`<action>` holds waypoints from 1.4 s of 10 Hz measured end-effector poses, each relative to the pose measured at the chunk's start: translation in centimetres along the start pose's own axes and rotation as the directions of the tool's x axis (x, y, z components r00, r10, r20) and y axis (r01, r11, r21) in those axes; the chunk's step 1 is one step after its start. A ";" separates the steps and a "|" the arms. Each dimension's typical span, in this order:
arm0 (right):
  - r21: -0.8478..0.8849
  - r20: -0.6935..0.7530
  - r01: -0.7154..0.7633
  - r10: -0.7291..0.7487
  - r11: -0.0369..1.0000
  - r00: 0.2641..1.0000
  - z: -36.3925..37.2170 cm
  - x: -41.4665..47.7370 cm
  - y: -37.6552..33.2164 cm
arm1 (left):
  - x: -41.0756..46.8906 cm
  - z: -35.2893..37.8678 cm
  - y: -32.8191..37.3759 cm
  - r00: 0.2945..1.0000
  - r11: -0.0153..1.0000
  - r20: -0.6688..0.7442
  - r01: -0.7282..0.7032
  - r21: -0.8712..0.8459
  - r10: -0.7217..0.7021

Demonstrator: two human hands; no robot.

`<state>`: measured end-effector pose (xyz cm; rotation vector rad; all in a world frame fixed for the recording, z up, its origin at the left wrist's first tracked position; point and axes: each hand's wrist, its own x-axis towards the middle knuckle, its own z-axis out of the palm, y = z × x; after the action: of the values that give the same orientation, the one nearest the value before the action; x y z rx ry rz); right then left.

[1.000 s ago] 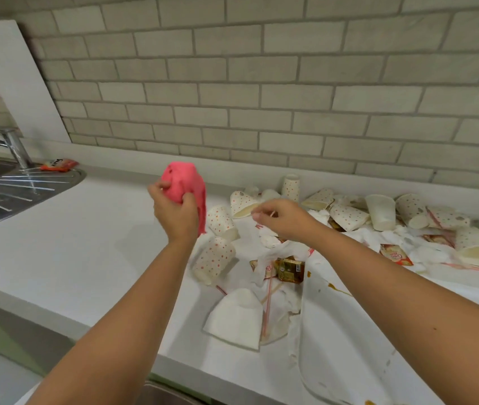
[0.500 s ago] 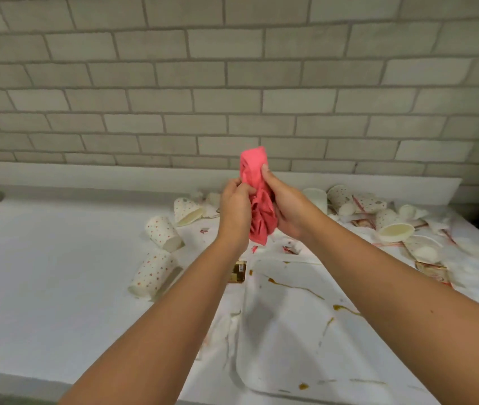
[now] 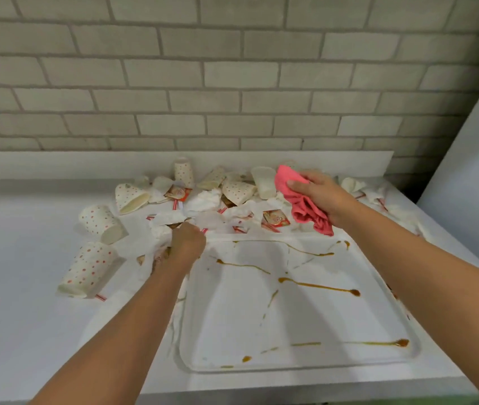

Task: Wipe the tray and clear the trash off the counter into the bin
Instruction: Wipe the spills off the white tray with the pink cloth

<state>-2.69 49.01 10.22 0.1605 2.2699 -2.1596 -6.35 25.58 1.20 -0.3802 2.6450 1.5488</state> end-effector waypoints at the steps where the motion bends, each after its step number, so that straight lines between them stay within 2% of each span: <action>1: -0.208 -0.089 -0.091 0.074 0.974 0.993 -2.1 -0.1 2.1 | 1.4 0.7 -2.6 0.996 0.993 -0.035 0.083 0.079 -0.081; 2: -0.602 -0.173 -0.164 0.072 0.782 0.982 -3.2 0.2 4.3 | 0.4 0.9 -3.2 0.999 0.906 0.051 -0.013 0.424 -0.009; 3: -0.855 -0.151 -0.139 0.017 0.499 0.988 -3.6 0.7 6.3 | 1.0 1.3 -3.9 1.000 0.932 0.007 -0.020 0.361 0.018; 4: -0.967 -0.111 -0.118 0.043 0.224 0.993 -3.4 1.0 8.1 | 1.2 1.8 -4.1 0.999 0.950 -0.018 -0.026 0.310 0.034; 5: -0.990 -0.082 -0.090 0.074 0.106 0.994 -3.1 1.1 9.1 | 1.4 2.3 -4.3 0.997 0.978 -0.077 -0.011 0.206 0.028; 6: -0.997 -0.069 -0.073 0.099 0.036 0.993 -2.4 1.6 9.5 | 1.8 2.7 -4.6 0.999 0.993 -0.043 -0.009 0.121 0.015; 8: -0.993 -0.094 -0.082 0.150 -0.087 0.984 -0.7 2.3 9.7 | 2.2 2.9 -5.4 0.996 0.992 0.001 -0.094 -0.084 0.094; 9: -0.991 -0.120 -0.109 0.171 -0.074 0.978 -0.1 2.8 9.5 | 2.6 3.0 -5.9 0.985 0.983 0.003 -0.169 -0.073 0.170; 10: -0.994 -0.111 -0.113 0.165 0.003 0.980 0.6 3.5 9.6 | 2.8 3.0 -6.1 0.981 0.980 0.005 -0.193 -0.057 0.194; 11: -0.996 -0.024 -0.033 0.107 0.084 0.994 2.3 3.6 10.3 | 3.0 3.2 -6.4 0.979 0.976 -0.002 -0.202 -0.082 0.202; 12: -0.981 0.128 0.116 0.065 0.157 0.990 3.8 3.1 10.8 | 3.0 3.2 -6.4 0.981 0.976 -0.011 -0.193 -0.099 0.193; 13: -0.960 0.265 0.254 0.089 0.119 0.960 3.3 2.5 10.4 | 3.0 3.3 -6.4 0.984 0.976 -0.026 -0.180 -0.122 0.178; 14: -0.951 0.304 0.292 0.125 0.102 0.945 1.5 2.4 9.8 | 3.0 3.2 -6.3 0.986 0.979 -0.030 -0.165 -0.117 0.162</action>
<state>-4.40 48.17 0.23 -0.3338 2.9030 -0.0731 -8.01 24.91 -6.24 -0.1881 2.6672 1.7643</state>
